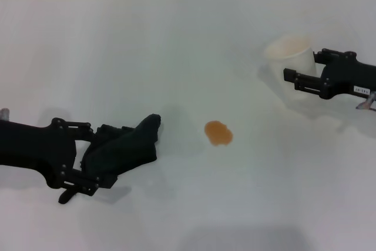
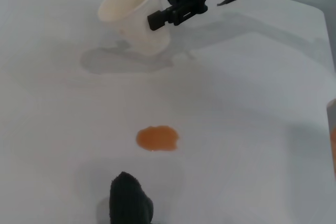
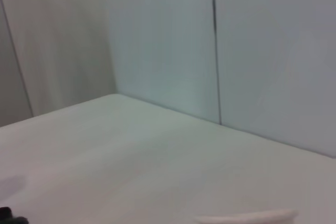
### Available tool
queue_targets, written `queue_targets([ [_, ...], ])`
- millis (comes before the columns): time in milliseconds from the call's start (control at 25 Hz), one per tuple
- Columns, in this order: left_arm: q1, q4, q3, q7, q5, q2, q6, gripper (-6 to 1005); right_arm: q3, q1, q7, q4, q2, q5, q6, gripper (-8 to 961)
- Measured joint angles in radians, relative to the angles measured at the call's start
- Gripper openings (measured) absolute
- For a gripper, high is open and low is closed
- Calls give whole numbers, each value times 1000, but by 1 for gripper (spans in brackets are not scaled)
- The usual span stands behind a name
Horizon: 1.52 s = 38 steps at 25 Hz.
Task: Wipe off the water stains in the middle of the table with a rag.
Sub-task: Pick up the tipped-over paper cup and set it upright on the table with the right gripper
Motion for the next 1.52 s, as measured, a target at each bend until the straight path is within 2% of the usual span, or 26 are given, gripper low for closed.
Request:
queue_targets([
  [360, 0, 0, 3, 1, 0, -2, 0, 881, 0, 1, -96, 86, 4, 34, 39, 653],
  [720, 3, 0, 6, -4, 0, -4, 6, 881, -1, -12, -175, 136, 4, 94, 7, 655],
  [1520, 0, 3, 23, -12, -1, -6, 17, 881, 8, -73, -194, 157, -4, 104, -89, 659],
])
